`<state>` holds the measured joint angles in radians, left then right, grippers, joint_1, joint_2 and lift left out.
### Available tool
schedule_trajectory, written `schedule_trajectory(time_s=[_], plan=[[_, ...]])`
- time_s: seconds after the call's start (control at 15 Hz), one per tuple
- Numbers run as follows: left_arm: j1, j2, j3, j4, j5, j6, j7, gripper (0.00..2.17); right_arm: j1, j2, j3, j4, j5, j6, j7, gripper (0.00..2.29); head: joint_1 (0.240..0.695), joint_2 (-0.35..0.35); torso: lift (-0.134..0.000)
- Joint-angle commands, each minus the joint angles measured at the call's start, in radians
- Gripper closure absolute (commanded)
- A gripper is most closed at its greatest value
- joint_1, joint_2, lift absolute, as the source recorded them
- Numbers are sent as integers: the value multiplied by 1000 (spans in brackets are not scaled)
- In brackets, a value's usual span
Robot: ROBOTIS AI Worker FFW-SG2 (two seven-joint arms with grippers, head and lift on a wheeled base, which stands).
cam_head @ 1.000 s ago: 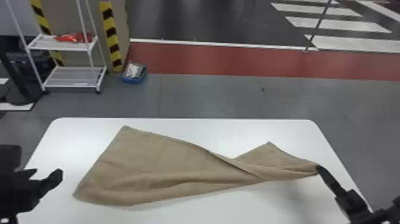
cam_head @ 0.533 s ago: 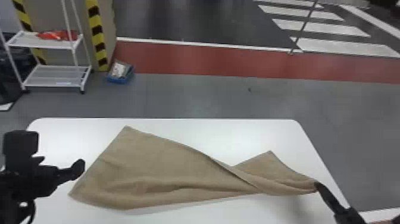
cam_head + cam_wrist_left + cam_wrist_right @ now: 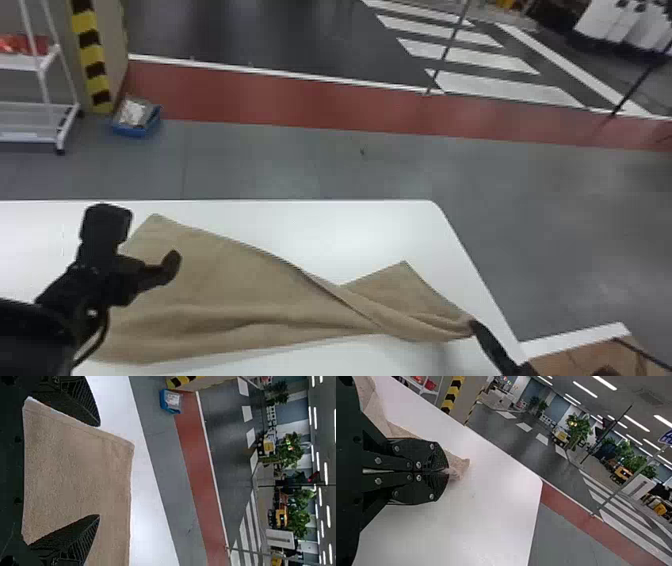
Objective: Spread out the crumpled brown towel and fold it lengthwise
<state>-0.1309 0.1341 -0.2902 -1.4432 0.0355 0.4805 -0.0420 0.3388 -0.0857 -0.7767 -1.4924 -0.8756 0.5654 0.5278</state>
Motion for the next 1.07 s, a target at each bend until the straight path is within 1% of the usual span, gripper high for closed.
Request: schedule_trajectory(time_s=[0.0, 0.07, 0.13, 0.2, 0.33, 0.47, 0.53, 0.67, 0.93, 1.0], plan=[[-67, -36, -41, 129, -23, -3, 7, 178, 23, 29, 1, -57, -3, 11, 9, 1865, 695, -350, 0], [-81, -37, -44, 161, -23, -6, 7, 265, 32, 37, 5, -77, -3, 14, 9, 1865, 695, -350, 0], [-95, -42, -44, 187, -22, -6, 5, 279, 34, 41, 10, -91, 1, 11, 11, 1865, 695, -350, 0], [-110, -45, -43, 208, -20, -6, 2, 353, 34, 43, 14, -100, 9, 11, 9, 1865, 695, -350, 0], [-141, -50, -43, 253, -3, 10, -6, 356, 34, 43, 17, -104, 14, 11, 1, 1865, 695, -350, 0], [-171, -59, -43, 316, -2, 10, -9, 356, 34, 46, 24, -123, 20, 11, -3, 1865, 695, -350, 0], [-190, -60, -43, 353, 0, 10, -9, 431, 34, 50, 24, -134, 24, 11, -3, 1865, 695, -350, 0], [-211, -60, -43, 385, 12, 19, -15, 458, 39, 58, 24, -150, 27, 11, -3, 1865, 695, -350, 0], [-242, -62, -58, 431, 3, 40, -16, 458, 37, 58, 25, -154, 29, 11, -3, 1865, 695, -350, 0], [-246, -62, -58, 443, 4, 40, -16, 593, 37, 58, 25, -158, 29, 14, -2, 1865, 695, -350, 0]])
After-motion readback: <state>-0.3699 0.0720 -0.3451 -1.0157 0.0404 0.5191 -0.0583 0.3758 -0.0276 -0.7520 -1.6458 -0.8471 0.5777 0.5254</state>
